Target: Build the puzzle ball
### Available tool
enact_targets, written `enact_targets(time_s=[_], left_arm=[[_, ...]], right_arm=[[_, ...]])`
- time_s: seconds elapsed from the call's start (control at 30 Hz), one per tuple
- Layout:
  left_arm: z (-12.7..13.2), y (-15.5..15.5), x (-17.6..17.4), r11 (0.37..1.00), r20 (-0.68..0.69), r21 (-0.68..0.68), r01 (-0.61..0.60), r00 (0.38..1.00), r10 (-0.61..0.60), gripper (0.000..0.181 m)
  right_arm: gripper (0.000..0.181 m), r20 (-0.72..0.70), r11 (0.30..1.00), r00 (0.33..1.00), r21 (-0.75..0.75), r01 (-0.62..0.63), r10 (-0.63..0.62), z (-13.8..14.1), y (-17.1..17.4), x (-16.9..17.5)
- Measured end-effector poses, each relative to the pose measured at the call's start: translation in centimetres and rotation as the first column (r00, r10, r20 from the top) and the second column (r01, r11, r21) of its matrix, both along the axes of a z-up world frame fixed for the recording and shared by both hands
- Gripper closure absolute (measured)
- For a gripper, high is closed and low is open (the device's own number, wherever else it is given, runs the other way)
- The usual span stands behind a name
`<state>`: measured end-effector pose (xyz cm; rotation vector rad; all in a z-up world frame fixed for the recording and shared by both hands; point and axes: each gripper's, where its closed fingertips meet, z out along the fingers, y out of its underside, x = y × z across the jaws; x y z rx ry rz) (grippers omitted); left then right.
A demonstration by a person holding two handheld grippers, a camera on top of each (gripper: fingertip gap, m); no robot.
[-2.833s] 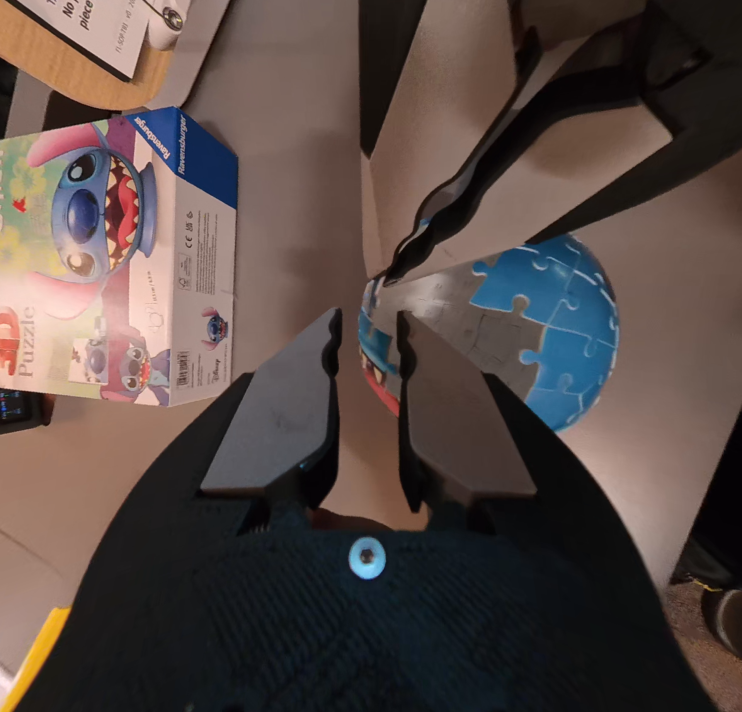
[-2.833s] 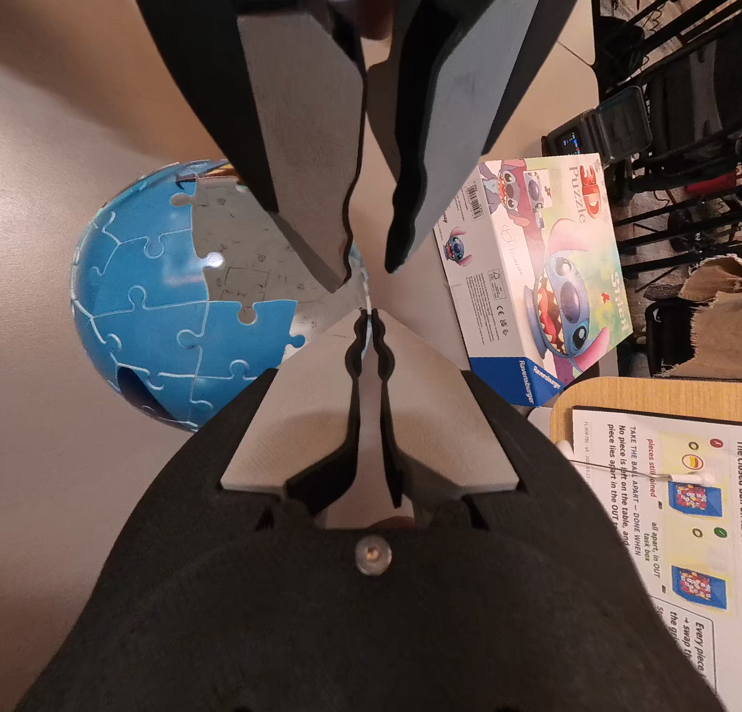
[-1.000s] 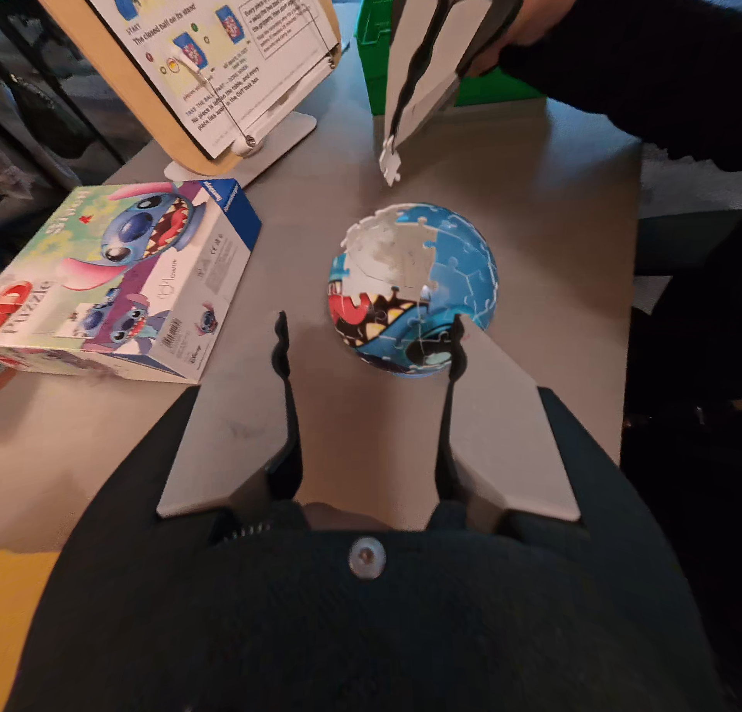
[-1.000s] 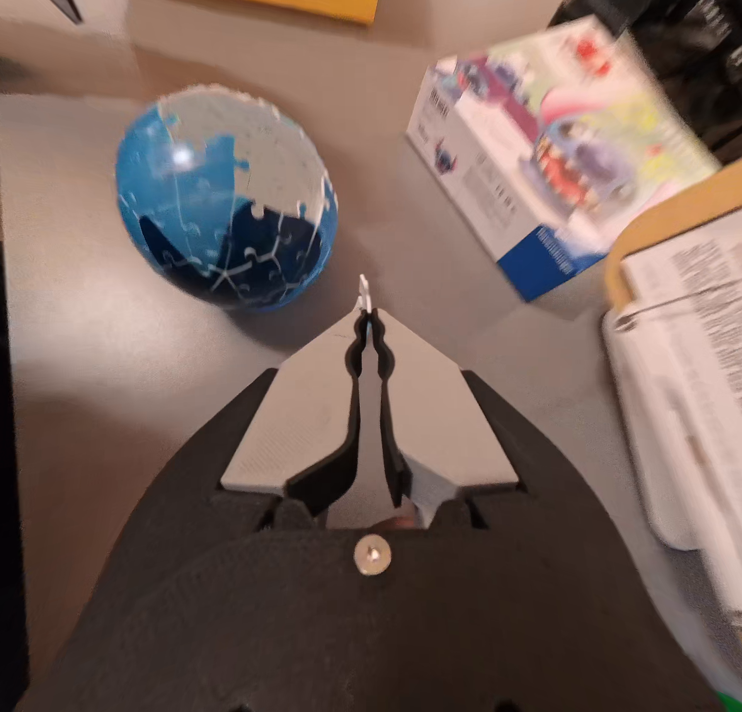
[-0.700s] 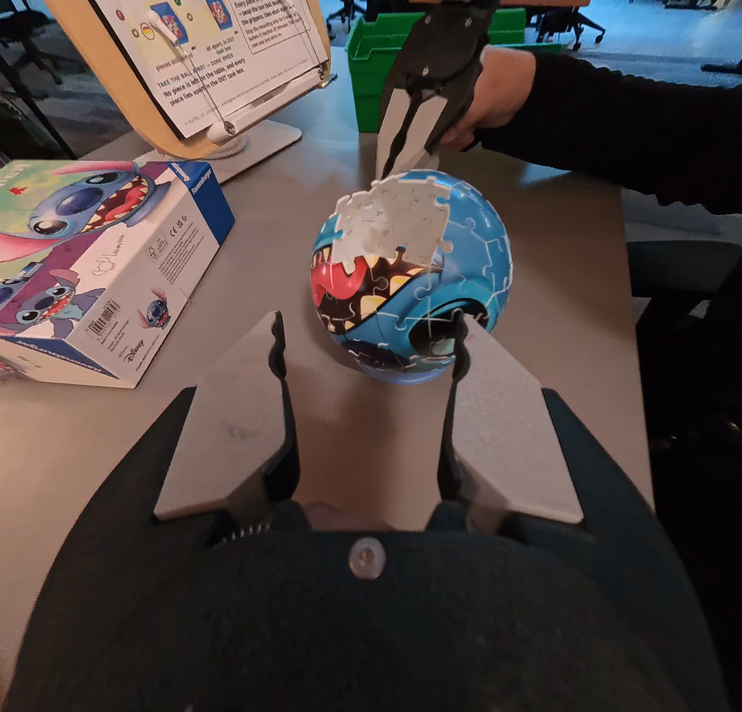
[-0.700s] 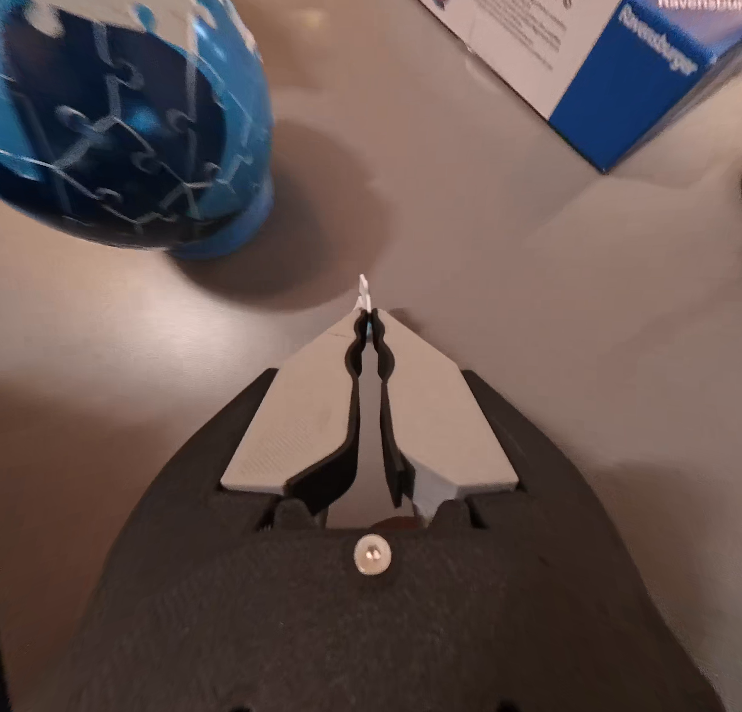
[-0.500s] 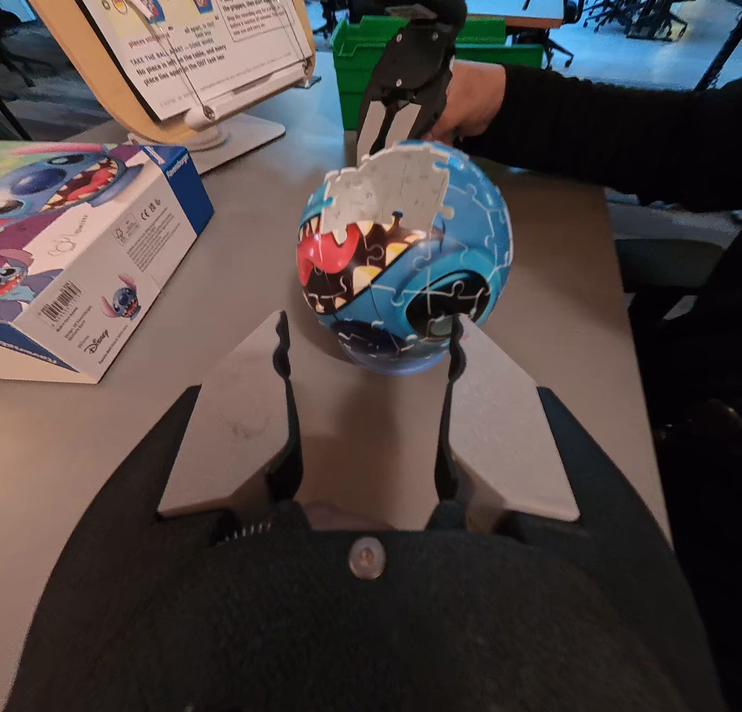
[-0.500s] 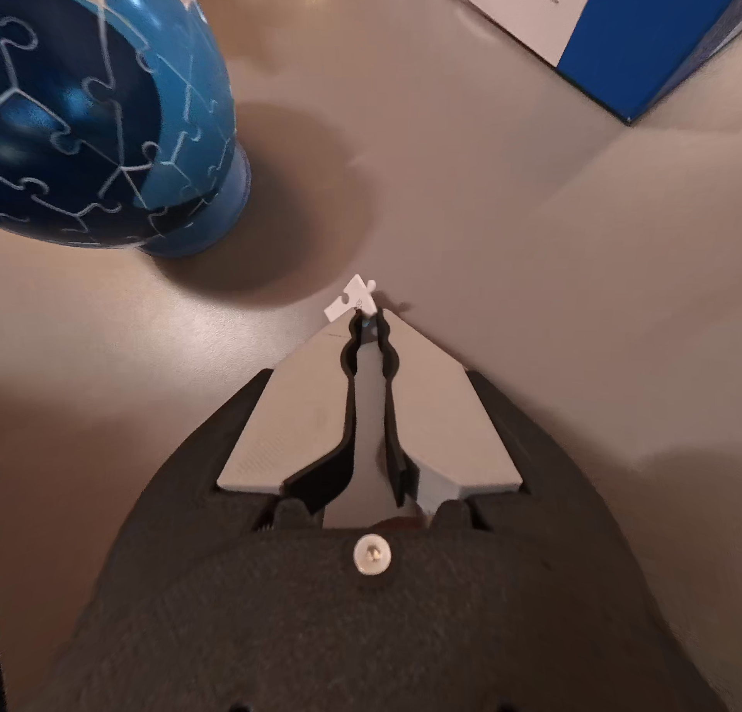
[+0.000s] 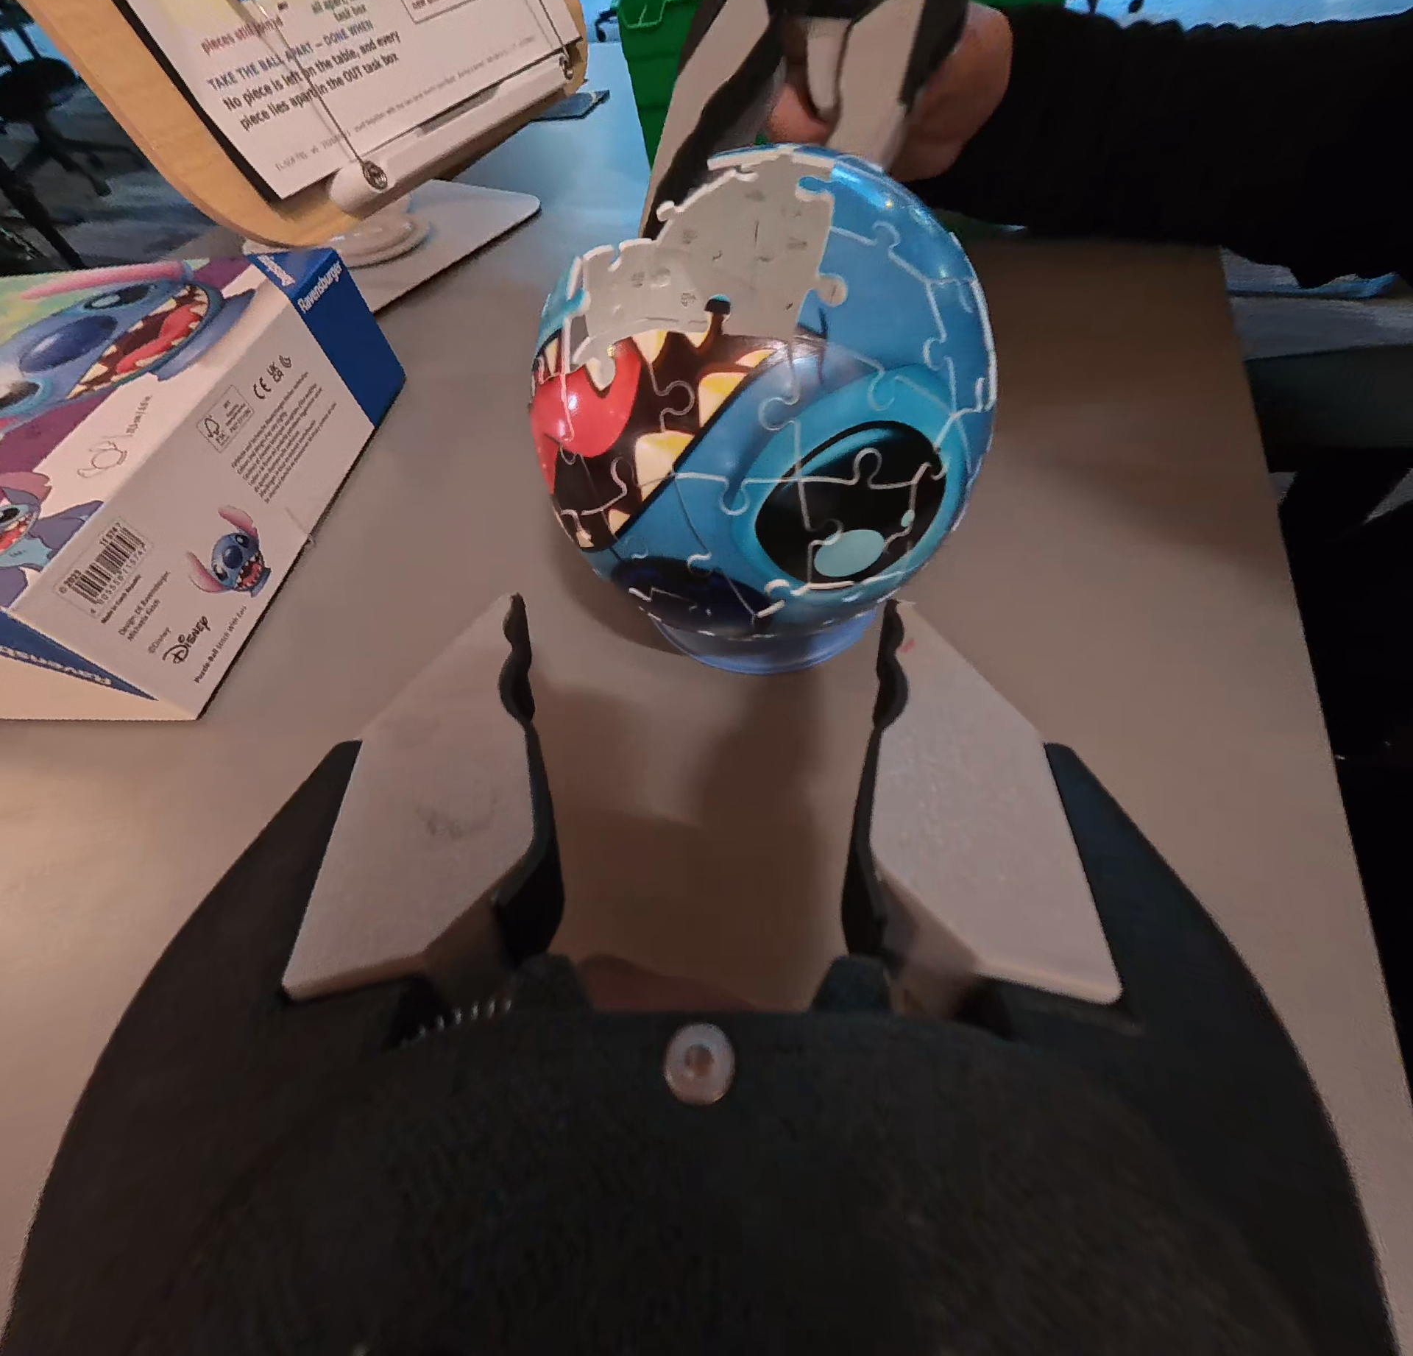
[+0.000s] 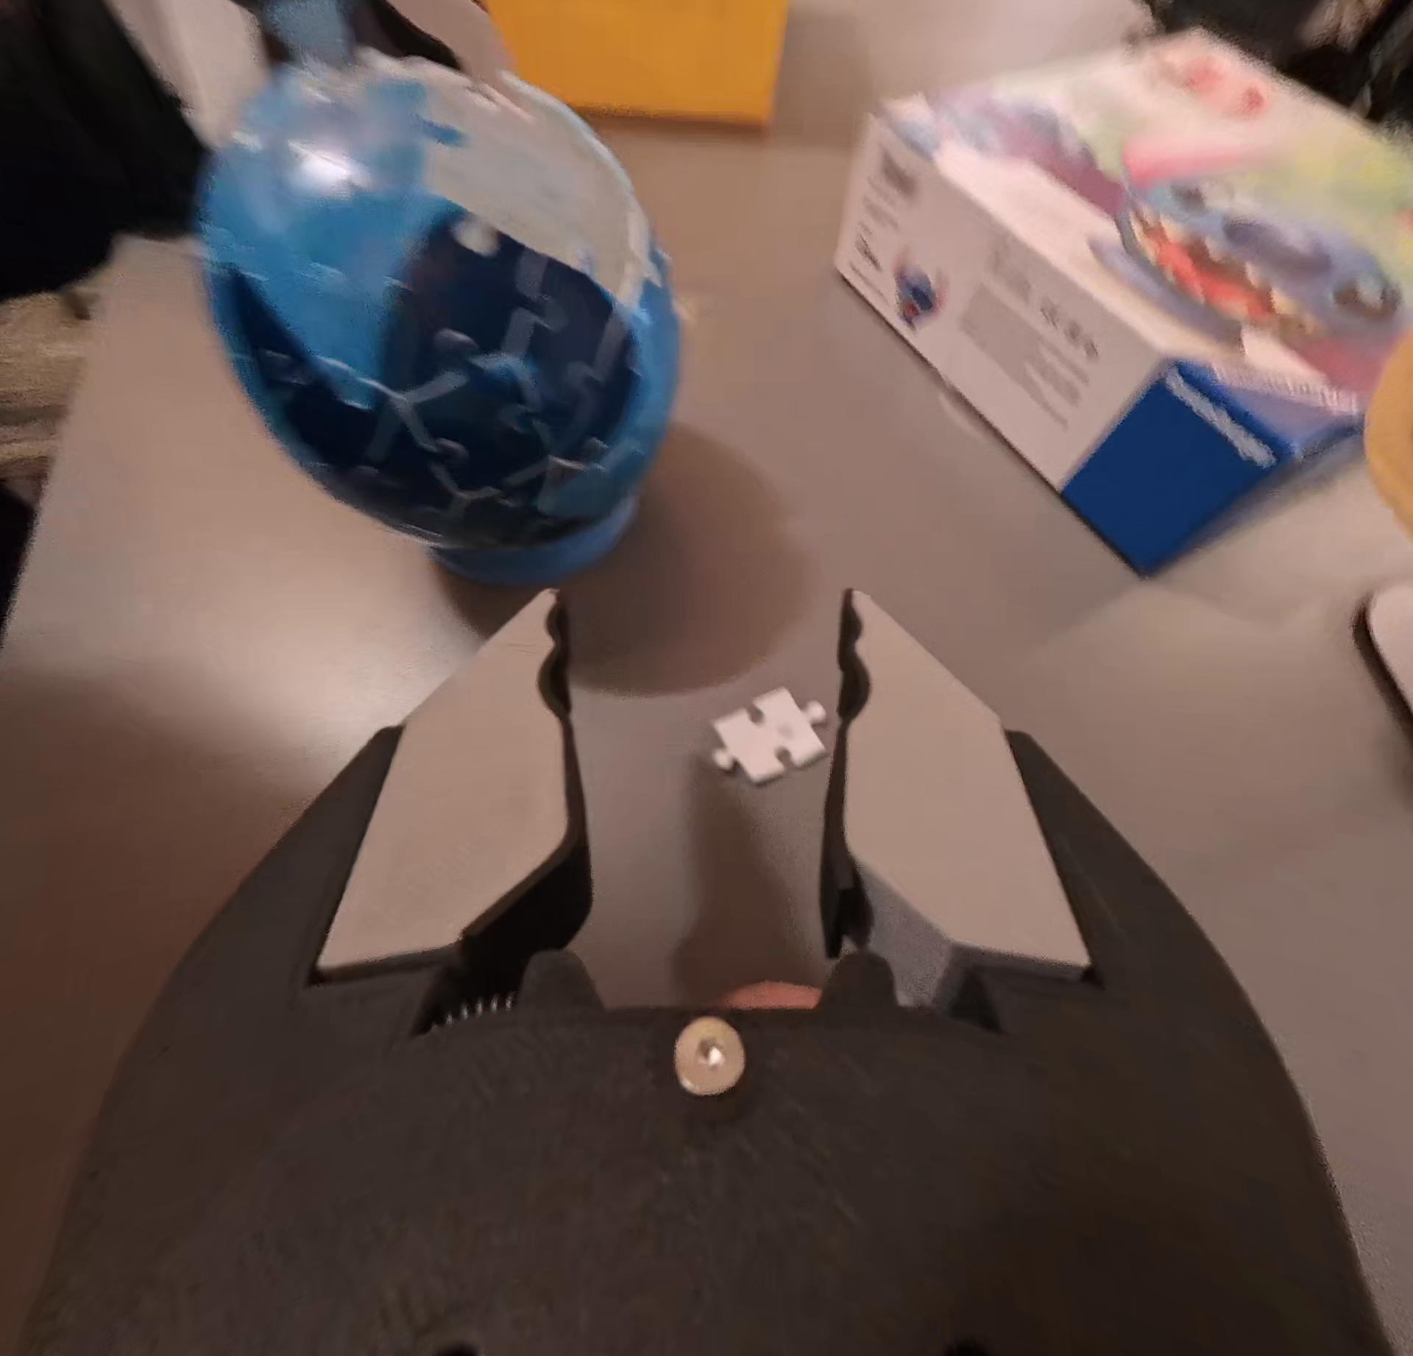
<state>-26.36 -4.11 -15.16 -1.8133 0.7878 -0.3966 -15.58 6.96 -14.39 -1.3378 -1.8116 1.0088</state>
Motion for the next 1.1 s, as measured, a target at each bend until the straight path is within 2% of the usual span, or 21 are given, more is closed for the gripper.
enact_targets(time_s=[0.03,0.1,0.13,0.17,0.27,0.43,0.7,0.8,0.87,1.1], left_arm=[[0.0,0.0,0.1,1.0,-0.005,0.006,0.001,1.0,-0.001,0.09],[-0.3,0.0,0.3,1.0,-0.018,0.011,0.011,1.0,-0.011,0.086],[-0.4,0.1,0.3,1.0,-0.028,0.019,0.007,1.0,-0.007,0.085],[-0.4,0.3,0.2,1.0,-0.039,0.029,-0.002,0.999,0.004,0.085],[-0.2,0.7,-0.2,0.998,-0.041,0.055,-0.029,0.999,0.032,0.085],[-0.4,0.8,-0.2,0.999,-0.044,0.036,-0.03,0.999,0.032,0.084],[-1.5,0.9,0.9,0.998,-0.166,0.056,-0.004,0.986,0.014,0.082],[-1.6,0.6,2.4,0.998,-0.173,0.049,0.047,0.984,-0.038,0.078],[-1.7,0.7,2.6,0.997,-0.192,0.058,0.044,0.981,-0.032,0.076],[-1.5,1.3,2.3,0.994,-0.218,0.106,0.008,0.976,0.016,0.084]], right_arm=[[0.105,-0.043,0.999,0.998,0.007,-0.042,0.042,0.6,-1.1,-0.2],[0.102,-0.1,0.994,0.989,0.035,-0.108,0.111,1.2,-3.2,-0.5],[0.093,-0.12,0.991,0.985,0.054,-0.122,0.127,1.4,-3.9,-0.8],[0.082,-0.136,0.99,0.982,0.069,-0.126,0.134,1.5,-4.4,-1.0],[0.072,-0.183,0.99,0.976,0.092,-0.103,0.119,1.8,-5.2,-1.9],[0.07,-0.228,0.99,0.969,0.124,-0.073,0.1,1.7,-6.0,-3.1],[0.069,-0.218,0.984,0.965,0.132,-0.117,0.144,0.8,-7.2,-4.1],[0.068,-0.17,0.964,0.969,0.228,-0.138,0.179,0.0,-7.3,-4.1],[0.069,-0.152,0.952,0.973,0.277,-0.126,0.174,-0.4,-7.1,-4.0],[0.065,-0.138,0.955,0.979,0.277,-0.109,0.151,-1.1,-7.3,-4.6]])
